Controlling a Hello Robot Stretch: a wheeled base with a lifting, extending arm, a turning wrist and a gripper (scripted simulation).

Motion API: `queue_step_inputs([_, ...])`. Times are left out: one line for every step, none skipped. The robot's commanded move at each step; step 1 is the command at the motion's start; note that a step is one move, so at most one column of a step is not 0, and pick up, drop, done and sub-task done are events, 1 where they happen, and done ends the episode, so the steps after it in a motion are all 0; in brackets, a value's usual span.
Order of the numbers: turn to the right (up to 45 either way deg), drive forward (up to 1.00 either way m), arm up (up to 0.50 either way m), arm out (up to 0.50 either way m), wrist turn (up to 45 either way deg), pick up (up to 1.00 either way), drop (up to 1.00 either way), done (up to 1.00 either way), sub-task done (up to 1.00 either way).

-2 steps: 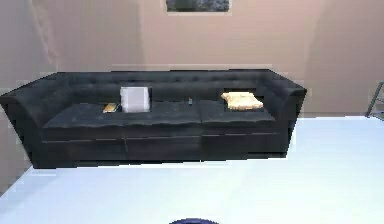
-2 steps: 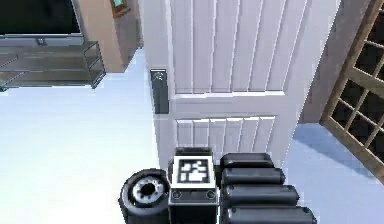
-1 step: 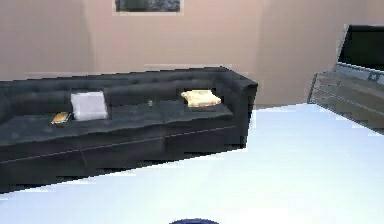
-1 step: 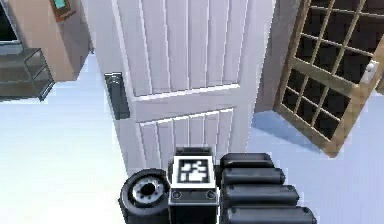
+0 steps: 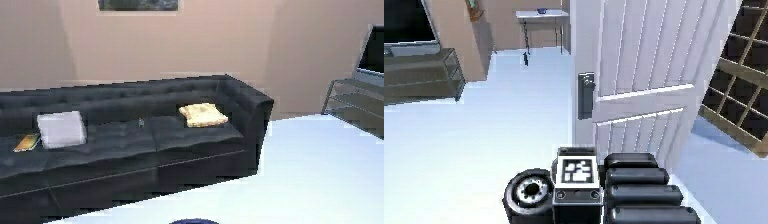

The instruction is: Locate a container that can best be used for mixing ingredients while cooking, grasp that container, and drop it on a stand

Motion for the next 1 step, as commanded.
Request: queue_step_inputs([27.0,0.00,0.00,0.00,0.0,0.00,0.00,0.00,0.00])
